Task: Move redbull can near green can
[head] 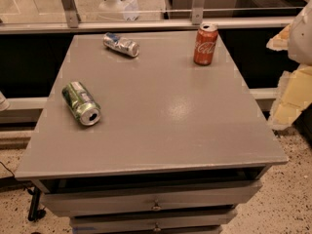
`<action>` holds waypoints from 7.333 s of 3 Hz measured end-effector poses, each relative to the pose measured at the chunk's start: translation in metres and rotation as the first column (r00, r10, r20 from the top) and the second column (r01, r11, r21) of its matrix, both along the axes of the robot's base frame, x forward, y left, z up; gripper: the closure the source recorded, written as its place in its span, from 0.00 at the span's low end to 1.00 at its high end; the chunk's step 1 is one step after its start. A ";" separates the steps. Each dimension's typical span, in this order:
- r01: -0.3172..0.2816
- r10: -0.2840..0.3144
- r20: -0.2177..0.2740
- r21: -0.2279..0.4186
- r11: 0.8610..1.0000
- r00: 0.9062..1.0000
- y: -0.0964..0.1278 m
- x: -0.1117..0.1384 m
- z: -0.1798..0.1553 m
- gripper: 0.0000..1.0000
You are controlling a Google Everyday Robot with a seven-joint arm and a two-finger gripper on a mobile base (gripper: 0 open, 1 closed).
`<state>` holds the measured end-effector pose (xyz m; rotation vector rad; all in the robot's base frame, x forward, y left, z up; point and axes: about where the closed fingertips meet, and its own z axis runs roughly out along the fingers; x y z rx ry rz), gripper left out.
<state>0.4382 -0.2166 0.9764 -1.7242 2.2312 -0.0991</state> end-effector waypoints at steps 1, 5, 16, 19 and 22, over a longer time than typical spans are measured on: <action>0.000 0.000 0.000 0.000 1.000 1.000 0.000 0.000 0.000 0.00; -0.095 0.011 0.289 0.277 0.956 0.957 0.104 0.131 -0.004 0.00; 0.009 -0.246 0.253 0.680 0.733 0.936 0.314 0.383 -0.133 0.39; -0.131 -0.085 0.251 0.730 0.671 0.964 0.307 0.307 -0.083 1.00; -0.314 0.251 0.189 0.594 0.741 0.949 0.236 0.177 -0.079 1.00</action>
Offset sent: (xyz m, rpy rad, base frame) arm 0.0346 0.0397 -0.0030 0.0894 -0.1081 0.0325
